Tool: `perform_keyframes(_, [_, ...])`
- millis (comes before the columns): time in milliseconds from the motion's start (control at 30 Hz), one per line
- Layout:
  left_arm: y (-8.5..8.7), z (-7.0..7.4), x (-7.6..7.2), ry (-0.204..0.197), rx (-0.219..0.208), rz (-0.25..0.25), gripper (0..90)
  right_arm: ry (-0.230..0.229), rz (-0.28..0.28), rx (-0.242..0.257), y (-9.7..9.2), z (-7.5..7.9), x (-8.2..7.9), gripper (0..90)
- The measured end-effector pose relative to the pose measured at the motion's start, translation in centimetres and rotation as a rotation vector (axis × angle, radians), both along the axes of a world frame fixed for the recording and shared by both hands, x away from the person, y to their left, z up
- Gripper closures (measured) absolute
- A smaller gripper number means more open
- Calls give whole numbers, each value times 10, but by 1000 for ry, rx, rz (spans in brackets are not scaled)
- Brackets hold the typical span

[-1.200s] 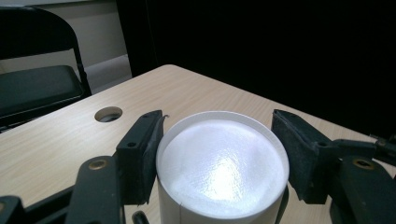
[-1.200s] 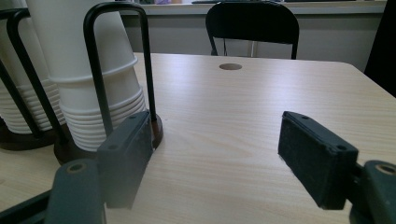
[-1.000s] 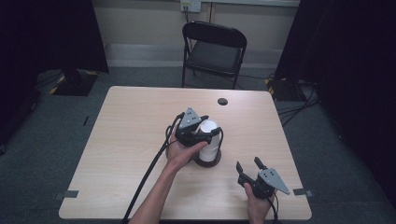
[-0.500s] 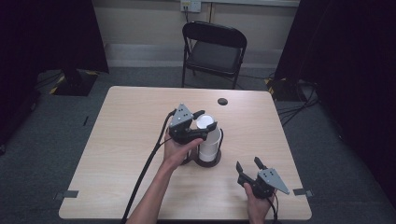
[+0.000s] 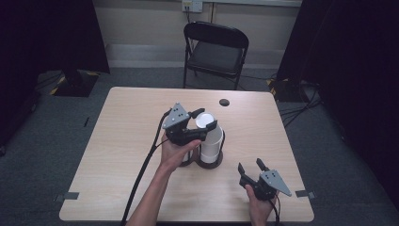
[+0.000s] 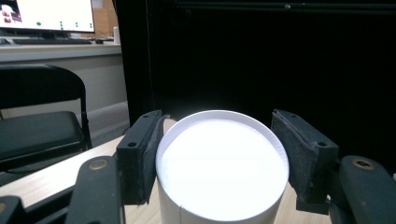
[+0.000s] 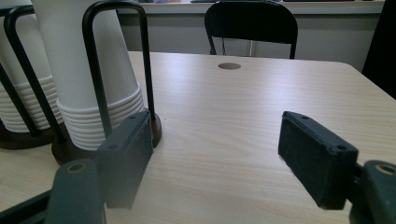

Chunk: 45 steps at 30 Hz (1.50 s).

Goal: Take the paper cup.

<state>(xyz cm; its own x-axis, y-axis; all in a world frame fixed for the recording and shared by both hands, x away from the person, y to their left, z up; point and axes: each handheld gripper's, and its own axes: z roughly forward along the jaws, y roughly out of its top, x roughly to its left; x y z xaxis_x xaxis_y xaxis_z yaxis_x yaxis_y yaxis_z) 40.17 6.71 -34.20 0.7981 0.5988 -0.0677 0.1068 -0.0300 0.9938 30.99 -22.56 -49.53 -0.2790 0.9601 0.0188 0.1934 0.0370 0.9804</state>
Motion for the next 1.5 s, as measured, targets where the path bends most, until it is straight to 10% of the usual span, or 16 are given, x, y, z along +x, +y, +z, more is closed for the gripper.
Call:
perform_keyframes(767, [38,-13,-34,119,-87,-35,362,22,-53,-44,7,1,4,377])
perform_keyframes(1500, [54,-49,-64,209,-135,-53,362,-43,179,-71,60,12,-20,510])
